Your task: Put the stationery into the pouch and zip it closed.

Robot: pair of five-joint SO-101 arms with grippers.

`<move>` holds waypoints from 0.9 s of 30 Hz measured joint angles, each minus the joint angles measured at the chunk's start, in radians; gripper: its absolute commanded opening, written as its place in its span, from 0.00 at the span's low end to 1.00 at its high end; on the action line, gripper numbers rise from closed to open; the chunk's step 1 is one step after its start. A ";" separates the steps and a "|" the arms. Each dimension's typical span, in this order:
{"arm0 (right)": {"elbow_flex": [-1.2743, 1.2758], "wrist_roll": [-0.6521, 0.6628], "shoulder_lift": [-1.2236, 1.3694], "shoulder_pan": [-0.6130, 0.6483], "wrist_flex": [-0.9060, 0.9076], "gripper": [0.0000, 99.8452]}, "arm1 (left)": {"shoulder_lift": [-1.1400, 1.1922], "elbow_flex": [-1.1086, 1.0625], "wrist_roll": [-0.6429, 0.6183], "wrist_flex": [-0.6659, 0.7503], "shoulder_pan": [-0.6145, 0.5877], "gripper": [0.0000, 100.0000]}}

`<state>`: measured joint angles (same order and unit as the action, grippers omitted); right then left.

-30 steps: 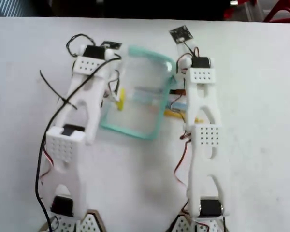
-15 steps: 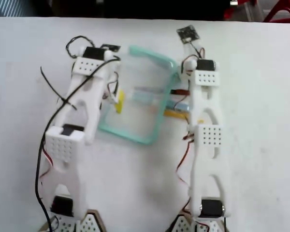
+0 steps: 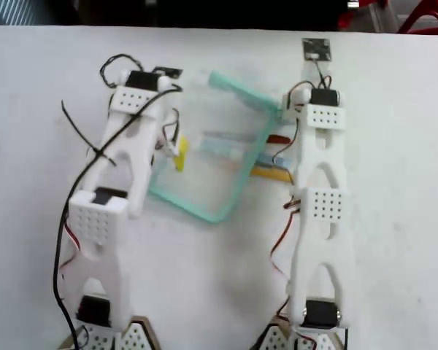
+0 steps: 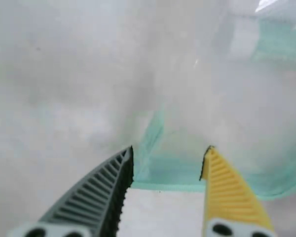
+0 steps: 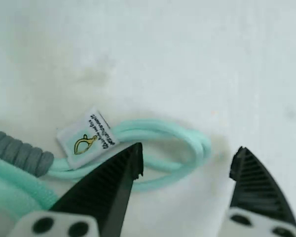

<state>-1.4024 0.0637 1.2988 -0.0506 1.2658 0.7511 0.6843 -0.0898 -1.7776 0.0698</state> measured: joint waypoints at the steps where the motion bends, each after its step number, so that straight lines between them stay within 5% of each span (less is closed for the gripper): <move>1: 0.000 -0.018 -0.011 -0.003 0.003 0.28 | 0.000 0.000 0.000 0.000 0.000 0.24; 10: 0.000 -0.222 -0.025 -0.029 0.006 0.28 | 0.000 0.000 0.000 0.000 0.000 0.24; 17: 0.012 -0.230 0.000 -0.023 -0.034 0.27 | 0.000 0.000 0.000 0.000 0.000 0.24; 23: 0.012 -0.212 0.020 -0.043 -0.040 0.15 | 0.000 0.000 0.000 0.000 0.000 0.24; 27: 0.012 -0.138 0.020 -0.077 -0.040 0.19 | 0.000 0.000 0.000 0.000 0.000 0.24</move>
<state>-1.3901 -0.0744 1.3188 -0.1274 1.2259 0.7511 0.6843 -0.0898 -1.7776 0.0698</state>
